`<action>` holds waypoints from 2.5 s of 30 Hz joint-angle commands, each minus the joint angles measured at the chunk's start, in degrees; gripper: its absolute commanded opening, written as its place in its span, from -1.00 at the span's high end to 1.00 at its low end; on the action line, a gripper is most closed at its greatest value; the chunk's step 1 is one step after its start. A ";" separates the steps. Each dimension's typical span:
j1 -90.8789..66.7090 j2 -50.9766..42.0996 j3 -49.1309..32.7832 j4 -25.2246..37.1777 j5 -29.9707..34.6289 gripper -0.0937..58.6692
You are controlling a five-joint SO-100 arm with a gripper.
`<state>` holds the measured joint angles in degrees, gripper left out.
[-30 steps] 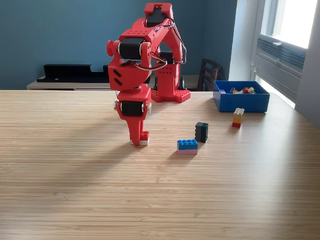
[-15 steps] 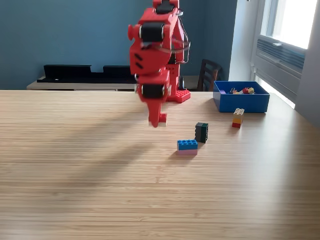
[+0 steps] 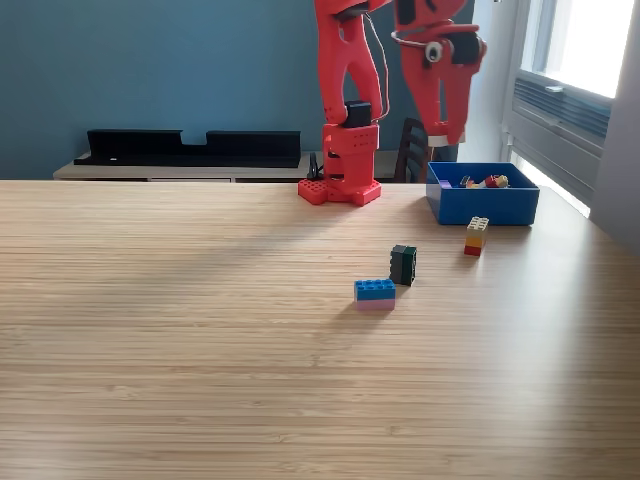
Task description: Grasp a lego block and put it in the bin.
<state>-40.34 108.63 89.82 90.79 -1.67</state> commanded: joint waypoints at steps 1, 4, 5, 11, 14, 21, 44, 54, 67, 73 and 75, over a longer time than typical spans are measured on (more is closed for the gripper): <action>-11.34 -4.39 -0.88 1.23 -0.26 1.00; -17.58 -10.46 -2.99 1.32 0.26 1.00; -19.69 -12.39 -3.78 1.49 0.00 1.00; -28.13 -21.88 -8.44 4.83 -3.16 0.99; -29.79 -24.96 -10.63 6.50 -4.31 0.99; -29.71 -26.89 -13.97 9.58 -5.62 -0.10; 13.71 -26.72 -20.04 6.42 0.88 0.97; 30.41 -26.72 -12.57 -5.71 1.67 0.98; 30.32 -26.72 -5.27 -10.55 1.76 0.98; 30.32 -26.72 -3.69 -11.95 1.76 0.98; 30.23 -26.72 -3.43 -12.22 1.76 0.98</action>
<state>-10.37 80.60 86.84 78.84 0.18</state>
